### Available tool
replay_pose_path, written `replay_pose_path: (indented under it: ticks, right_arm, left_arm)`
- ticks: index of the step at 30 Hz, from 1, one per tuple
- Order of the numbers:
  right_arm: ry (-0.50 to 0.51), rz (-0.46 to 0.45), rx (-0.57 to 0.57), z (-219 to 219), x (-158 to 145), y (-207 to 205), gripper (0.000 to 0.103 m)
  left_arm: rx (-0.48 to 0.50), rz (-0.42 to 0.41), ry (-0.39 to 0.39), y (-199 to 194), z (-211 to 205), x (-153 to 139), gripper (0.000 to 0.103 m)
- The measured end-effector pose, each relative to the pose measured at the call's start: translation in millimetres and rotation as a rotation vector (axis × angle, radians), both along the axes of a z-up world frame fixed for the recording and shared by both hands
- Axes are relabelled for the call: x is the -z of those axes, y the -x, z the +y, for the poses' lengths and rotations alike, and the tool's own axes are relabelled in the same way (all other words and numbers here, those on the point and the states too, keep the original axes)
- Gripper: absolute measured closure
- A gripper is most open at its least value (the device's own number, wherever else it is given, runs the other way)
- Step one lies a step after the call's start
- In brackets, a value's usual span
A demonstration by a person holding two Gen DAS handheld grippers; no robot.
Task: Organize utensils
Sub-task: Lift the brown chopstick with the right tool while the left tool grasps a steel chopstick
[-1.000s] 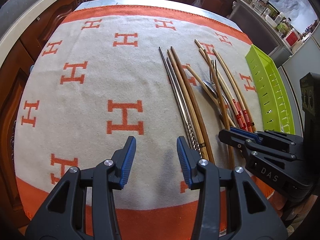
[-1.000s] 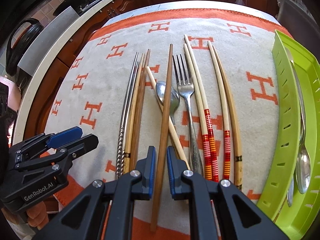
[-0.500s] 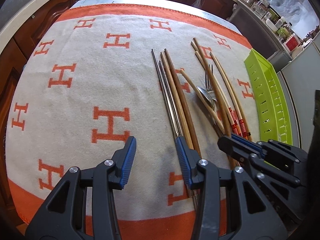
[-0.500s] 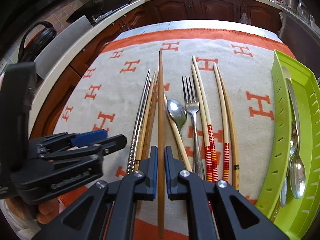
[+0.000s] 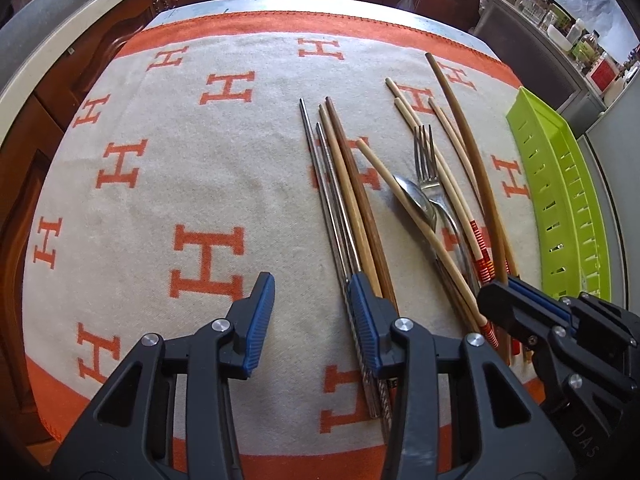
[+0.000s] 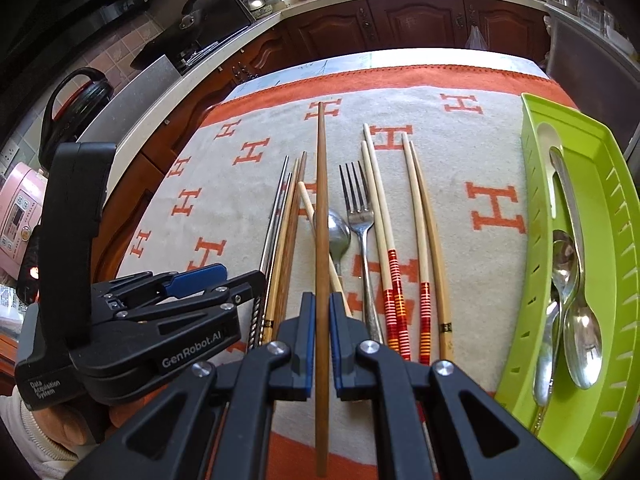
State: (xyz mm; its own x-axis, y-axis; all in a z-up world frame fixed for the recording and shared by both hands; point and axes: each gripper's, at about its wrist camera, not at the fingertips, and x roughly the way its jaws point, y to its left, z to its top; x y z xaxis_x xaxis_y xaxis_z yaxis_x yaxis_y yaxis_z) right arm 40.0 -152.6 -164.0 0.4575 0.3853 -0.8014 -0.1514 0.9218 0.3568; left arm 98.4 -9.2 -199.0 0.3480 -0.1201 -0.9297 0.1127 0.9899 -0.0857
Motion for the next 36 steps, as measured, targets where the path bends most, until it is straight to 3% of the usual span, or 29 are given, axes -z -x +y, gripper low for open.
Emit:
replay_pose_path:
  ticks: [6,10,19,21,23,36]
  right_arm:
    - [-0.01,0.001,0.017,-8,1,1,0.097]
    - [-0.011,-0.004,0.022,-10,0,3,0.097]
    - [-0.003,-0.015,0.009,-7,-1,5,0.097]
    - [-0.002,-0.019,0.008,-6,-3,6,0.097]
    - [-0.002,-0.023,0.008,-6,-5,7,0.097]
    - [-0.019,-0.04,0.019,-13,-18,14,0.097]
  left_arm:
    - [-0.022,-0.01,-0.023,-3,-4,-1,0.066]
    - [-0.048,-0.001,-0.038,-3,3,3,0.08]
    - [-0.022,-0.033,-0.089,1,-2,4,0.08]
    - [-0.017,-0.032,-0.08,2,-1,4,0.082]
    - [-0.014,-0.03,-0.071,2,0,3,0.099]
    - [-0.048,0.008,0.029,14,14,-10,0.1]
